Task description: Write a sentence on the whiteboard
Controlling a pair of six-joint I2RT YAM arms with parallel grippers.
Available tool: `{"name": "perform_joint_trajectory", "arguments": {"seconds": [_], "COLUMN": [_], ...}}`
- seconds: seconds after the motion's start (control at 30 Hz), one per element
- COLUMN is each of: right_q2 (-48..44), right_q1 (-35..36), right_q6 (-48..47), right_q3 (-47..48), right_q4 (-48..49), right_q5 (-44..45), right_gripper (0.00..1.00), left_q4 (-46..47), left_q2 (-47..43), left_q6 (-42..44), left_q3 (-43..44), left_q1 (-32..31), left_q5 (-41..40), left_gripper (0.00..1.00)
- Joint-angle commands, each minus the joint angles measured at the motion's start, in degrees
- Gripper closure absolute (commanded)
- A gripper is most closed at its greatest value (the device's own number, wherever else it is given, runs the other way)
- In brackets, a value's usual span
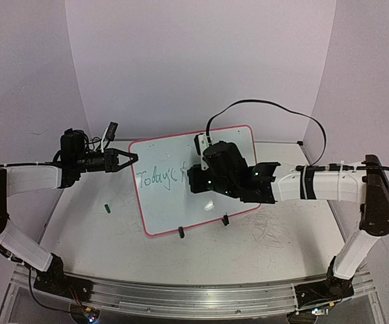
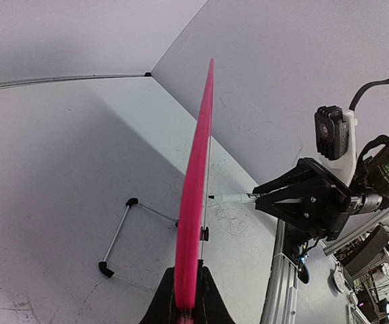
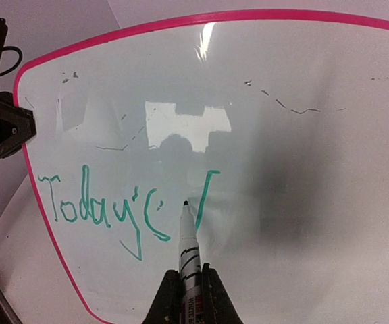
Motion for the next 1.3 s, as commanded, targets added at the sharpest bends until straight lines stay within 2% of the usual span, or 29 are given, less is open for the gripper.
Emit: {"name": "perform_joint_trajectory", "arguments": {"seconds": [0.0,0.4,0.57,0.63,0.83,1.27], "right_q2": [1.4,0.1,-7.1,-8.8,-7.3,-4.2], "right_q1": [0.0,0.0,-0.2,-1.7,-2.4,-1.0], "right_q6": [0.2,1.6,-1.8,-1.5,-3.1,-4.8], "right_q3": [2.8,2.9,-4.4,-6.4,-5.3,-2.1], "right_q4": [-2.0,-6.6,4.5,6.1,4.4,1.4], "right_q5": [2.7,7.5,0.1,-2.3,-2.9,1.6], "right_gripper": [1.0,1.0,1.0,1.0,1.0,1.0], "left_q4": [-1.5,-1.5,-1.5,-1.5,-1.5,-1.7], "left_q2": [-0.7,-0.7,-0.6,-0.7,-0.7,-0.6], "left_q6": [2.1,2.1,2.1,2.2,2.1,2.5], "left_q3": [1.3,1.3,1.4,1.3,1.3,1.3], "left_q1": [-0.2,-0.2,-0.2,-0.3,-0.3,-0.4], "left_q5": [-3.1,-3.1,-3.0,-3.1,-3.1,-3.4], "left_gripper": [1.0,1.0,1.0,1.0,1.0,1.0]}}
